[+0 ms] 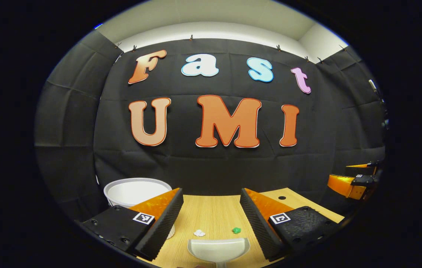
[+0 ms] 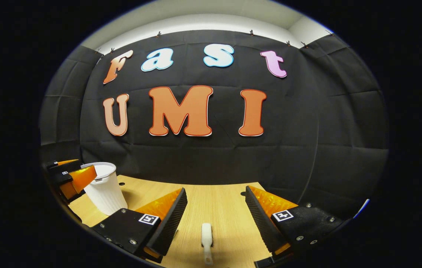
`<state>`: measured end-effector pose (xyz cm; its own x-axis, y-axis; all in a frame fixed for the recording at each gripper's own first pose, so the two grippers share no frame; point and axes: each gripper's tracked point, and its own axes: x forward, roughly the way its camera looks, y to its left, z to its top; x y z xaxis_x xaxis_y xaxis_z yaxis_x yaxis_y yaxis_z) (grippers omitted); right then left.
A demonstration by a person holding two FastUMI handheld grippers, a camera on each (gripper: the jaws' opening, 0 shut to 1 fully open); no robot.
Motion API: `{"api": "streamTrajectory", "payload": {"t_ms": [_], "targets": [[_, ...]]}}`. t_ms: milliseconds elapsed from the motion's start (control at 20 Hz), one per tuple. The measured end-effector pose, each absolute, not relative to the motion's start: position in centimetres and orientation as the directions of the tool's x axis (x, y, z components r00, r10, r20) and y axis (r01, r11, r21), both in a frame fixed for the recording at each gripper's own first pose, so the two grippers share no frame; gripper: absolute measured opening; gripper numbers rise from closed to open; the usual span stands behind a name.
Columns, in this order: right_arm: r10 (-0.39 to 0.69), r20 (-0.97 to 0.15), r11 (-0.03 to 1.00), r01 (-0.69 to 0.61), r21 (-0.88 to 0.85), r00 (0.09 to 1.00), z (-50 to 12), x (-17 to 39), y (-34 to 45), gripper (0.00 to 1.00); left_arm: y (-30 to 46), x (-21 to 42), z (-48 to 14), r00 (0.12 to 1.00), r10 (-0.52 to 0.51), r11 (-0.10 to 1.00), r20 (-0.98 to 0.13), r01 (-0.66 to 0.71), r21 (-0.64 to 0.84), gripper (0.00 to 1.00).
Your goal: Pick up the small broom and dustpan from the desktop, sweep the trash into the dustpan with the broom, and then empty the trash into the garbage bin.
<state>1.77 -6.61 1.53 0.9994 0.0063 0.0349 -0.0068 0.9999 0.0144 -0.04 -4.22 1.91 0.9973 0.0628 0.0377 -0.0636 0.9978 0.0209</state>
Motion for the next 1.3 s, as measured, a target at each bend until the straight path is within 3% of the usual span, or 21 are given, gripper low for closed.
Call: {"api": "streamTrajectory", "payload": {"t_ms": [250,500,700,1050,1150,1300], "targets": [[0.080,0.037,0.997,-0.080,0.012,0.996,1.6,4.4,-7.6,0.95,-6.0,0.2,1.7,0.994,0.104,0.993,0.037,-0.106,0.055,0.99],[0.050,0.009,0.998,-0.050,0.027,0.999,0.4,4.7,-8.4,0.95,-7.4,1.5,0.3,0.999,0.034,0.997,-0.026,-0.032,0.066,0.96],[0.022,-0.012,0.999,-0.022,0.040,1.000,-0.7,5.1,-8.9,0.95,-6.3,2.2,-2.0,0.994,0.047,0.992,-0.100,-0.035,0.121,0.96],[0.019,-0.065,0.998,-0.015,0.069,0.998,-3.3,6.0,-9.2,0.95,-6.0,0.7,-12.2,0.904,0.010,0.995,-0.426,0.032,0.090,0.96],[0.032,-0.093,0.997,-0.024,0.079,0.995,-4.3,6.2,-9.1,0.95,-6.1,0.0,-16.1,0.830,-0.003,0.998,-0.557,0.037,0.050,0.96],[0.045,-0.117,0.995,-0.035,0.088,0.992,-5.2,6.4,-9.2,0.95,-6.4,-3.0,-23.1,0.646,-0.026,0.999,-0.763,-0.010,-0.042,0.98]]}}
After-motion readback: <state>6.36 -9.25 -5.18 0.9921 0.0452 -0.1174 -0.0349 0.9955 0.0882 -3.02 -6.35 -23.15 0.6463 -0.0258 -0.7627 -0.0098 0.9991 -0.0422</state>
